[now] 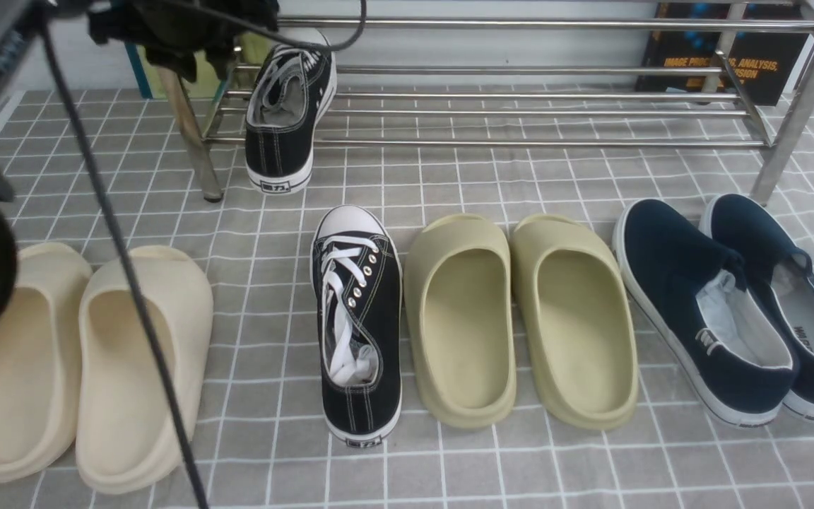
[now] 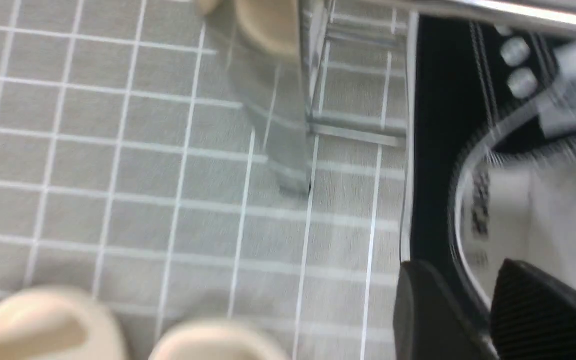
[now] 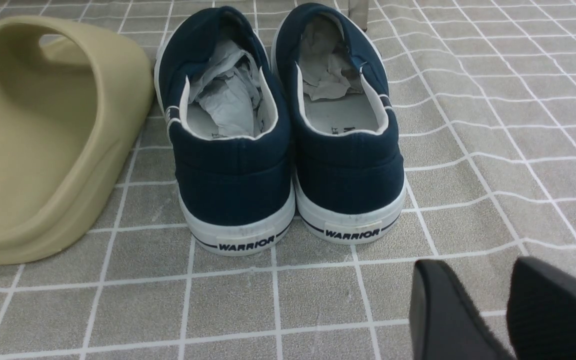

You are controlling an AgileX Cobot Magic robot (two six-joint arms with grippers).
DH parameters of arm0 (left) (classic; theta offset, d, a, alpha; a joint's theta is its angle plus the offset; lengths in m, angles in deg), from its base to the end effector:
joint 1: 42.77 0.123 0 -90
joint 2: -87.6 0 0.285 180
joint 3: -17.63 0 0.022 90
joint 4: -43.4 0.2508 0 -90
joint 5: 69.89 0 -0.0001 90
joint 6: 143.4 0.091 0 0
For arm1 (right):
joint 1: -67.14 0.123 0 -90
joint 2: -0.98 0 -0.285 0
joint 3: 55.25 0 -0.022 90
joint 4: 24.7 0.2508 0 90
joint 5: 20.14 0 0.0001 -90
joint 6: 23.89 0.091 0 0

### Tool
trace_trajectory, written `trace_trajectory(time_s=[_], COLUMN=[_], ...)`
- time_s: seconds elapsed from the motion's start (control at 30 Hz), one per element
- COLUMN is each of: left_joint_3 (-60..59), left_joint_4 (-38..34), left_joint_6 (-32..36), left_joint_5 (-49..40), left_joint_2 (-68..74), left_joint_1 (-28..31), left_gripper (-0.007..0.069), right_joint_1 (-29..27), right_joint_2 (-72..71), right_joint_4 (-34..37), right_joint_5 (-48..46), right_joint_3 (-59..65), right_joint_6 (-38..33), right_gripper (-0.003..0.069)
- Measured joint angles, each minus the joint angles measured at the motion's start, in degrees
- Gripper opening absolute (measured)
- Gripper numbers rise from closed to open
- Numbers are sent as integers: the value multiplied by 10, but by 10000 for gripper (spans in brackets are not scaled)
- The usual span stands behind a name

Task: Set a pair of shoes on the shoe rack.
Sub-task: Use the left arm to put a shoe into the shoe rack

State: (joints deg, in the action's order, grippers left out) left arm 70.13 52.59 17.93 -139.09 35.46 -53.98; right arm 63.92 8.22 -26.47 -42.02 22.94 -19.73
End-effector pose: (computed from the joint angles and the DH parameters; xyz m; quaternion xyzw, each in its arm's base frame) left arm 0.4582 -0.0770 0.3595 -0.0575 0.9478 -0.0009 0.3138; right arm 0.0522 -0.0040 0.1737 0.0437 0.8042 -0.0083 0.5927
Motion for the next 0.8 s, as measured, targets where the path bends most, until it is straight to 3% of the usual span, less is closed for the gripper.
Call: trace_trajectory(time_s=[0.17,0.33,0.53,0.8], left_joint_3=[-12,-106,-227,-234], left_joint_4=[-22,-57,-112,-102], left_joint_6=[42,51,59,30], left_joint_5=[-22,-21,59,175], left_joint_2=[-14,-18,-10,1], left_joint_1=[0,0,0,0], left_gripper=[109,-13,-13,-13], right_joint_1=[0,0,0,0], right_joint_2=[0,0,0,0], right_joint_4=[0,0,0,0], right_joint_5=[0,0,0,0], right_joint_3=[0,0,0,0], right_joint_6=[0,0,0,0], right_gripper=[239,239,239,239])
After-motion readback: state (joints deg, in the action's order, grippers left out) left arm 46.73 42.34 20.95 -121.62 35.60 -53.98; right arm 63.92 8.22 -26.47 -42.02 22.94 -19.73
